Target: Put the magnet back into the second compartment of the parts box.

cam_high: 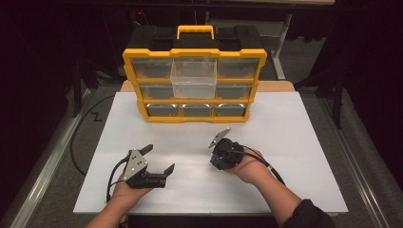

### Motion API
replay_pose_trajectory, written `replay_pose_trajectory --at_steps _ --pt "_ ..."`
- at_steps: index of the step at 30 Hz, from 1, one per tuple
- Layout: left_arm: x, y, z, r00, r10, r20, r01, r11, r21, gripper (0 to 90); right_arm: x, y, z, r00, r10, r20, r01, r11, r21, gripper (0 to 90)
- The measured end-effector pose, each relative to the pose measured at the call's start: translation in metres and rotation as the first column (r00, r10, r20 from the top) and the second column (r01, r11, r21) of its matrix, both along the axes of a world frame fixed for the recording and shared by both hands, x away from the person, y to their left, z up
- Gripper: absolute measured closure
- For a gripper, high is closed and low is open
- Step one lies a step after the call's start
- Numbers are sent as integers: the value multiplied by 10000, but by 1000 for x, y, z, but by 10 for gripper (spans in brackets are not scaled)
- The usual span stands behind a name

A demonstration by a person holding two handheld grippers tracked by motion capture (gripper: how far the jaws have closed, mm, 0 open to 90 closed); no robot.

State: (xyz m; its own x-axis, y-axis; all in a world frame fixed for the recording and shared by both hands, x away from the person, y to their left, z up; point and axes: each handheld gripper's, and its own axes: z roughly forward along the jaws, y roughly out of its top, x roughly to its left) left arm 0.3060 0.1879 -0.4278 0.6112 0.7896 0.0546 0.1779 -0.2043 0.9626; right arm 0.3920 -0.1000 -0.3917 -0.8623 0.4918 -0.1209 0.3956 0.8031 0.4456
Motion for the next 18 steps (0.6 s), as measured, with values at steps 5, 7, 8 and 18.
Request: replay_pose_trajectory --at_steps 5,7,8,18 --pt "0 0 0 10000 46 10 -46 10000 -22 21 -1 -13 4 9999 -101 -3 100 9998 -146 650" --pt "0 0 0 10000 41 12 -41 10000 -20 21 -2 -19 5 9999 -144 -20 143 9997 -214 650" --pt "0 0 0 10000 36 16 -36 10000 -19 21 -2 -20 6 9999 -169 -27 168 9996 -225 650" --pt "0 0 0 10000 11 8 -11 10000 -14 21 -2 -33 12 9994 -241 -229 230 9986 -483 650"
